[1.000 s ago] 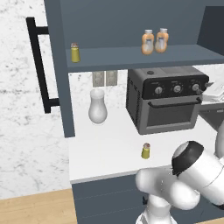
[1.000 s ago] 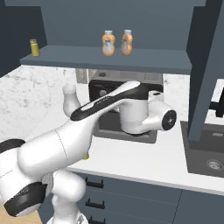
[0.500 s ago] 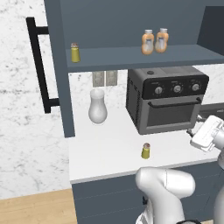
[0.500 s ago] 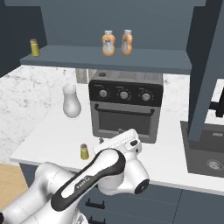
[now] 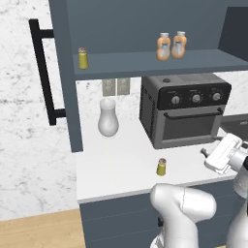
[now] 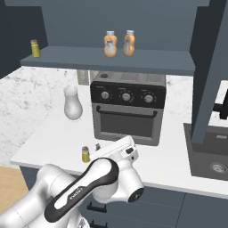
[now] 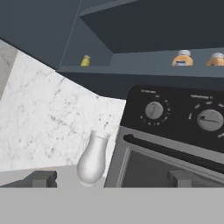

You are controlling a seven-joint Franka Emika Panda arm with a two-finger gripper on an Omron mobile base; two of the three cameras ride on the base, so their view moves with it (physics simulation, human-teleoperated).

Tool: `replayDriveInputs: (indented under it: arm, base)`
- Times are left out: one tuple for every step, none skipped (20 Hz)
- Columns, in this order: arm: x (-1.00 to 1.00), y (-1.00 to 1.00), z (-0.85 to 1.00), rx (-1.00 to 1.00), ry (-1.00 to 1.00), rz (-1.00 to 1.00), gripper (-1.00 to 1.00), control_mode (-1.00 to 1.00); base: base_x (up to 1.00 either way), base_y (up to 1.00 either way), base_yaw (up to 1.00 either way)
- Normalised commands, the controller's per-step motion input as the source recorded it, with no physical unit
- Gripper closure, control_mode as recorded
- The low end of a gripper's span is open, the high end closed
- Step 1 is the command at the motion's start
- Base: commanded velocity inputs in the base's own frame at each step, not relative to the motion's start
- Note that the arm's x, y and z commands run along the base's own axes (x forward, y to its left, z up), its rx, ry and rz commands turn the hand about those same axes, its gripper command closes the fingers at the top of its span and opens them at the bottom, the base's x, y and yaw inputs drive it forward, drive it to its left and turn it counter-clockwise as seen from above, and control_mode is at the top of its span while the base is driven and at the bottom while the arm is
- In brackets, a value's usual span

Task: Put the shaker and condiment bottle from the counter next to their counterparts in the cabinet.

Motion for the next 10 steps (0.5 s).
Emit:
replayDriveInputs:
  arm:
    - [0.00,-0.10,-0.03,-0.02,-0.01,0.17,-1.00,-1.00]
    - [0.00,-0.14,-0.23,-0.01,-0.06,0.27,-1.00,-1.00]
    - [0.00,-0.14,-0.29,-0.04,-0.08,0.33,-1.00,-1.00]
    - [0.00,-0.21,-0.36,-0.04,-0.08,0.38,-1.00,-1.00]
    - [0.00,-0.28,-0.40,-0.07,-0.08,0.43,-1.00,-1.00]
    - [0.00,-0.32,-0.42,-0.08,-0.07,0.46,-1.00,-1.00]
    - [0.00,-0.37,-0.45,-0.09,-0.07,0.48,-1.00,-1.00]
    - [0.00,-0.39,-0.43,-0.10,-0.06,0.49,-1.00,-1.00]
    - [0.00,-0.42,-0.39,-0.11,-0.06,0.50,-1.00,-1.00]
    - [0.00,-0.41,-0.37,-0.11,-0.06,0.50,-1.00,-1.00]
  base:
    - [0.00,0.00,0.00]
    - [0.00,0.00,0.00]
    - [0.00,0.00,0.00]
    - [0.00,0.00,0.00]
    - [0.00,0.00,0.00]
    - [0.00,0.00,0.00]
    - [0.00,0.00,0.00]
    - [0.00,0.00,0.00]
    - [0.00,0.00,0.00]
    - [0.00,0.00,0.00]
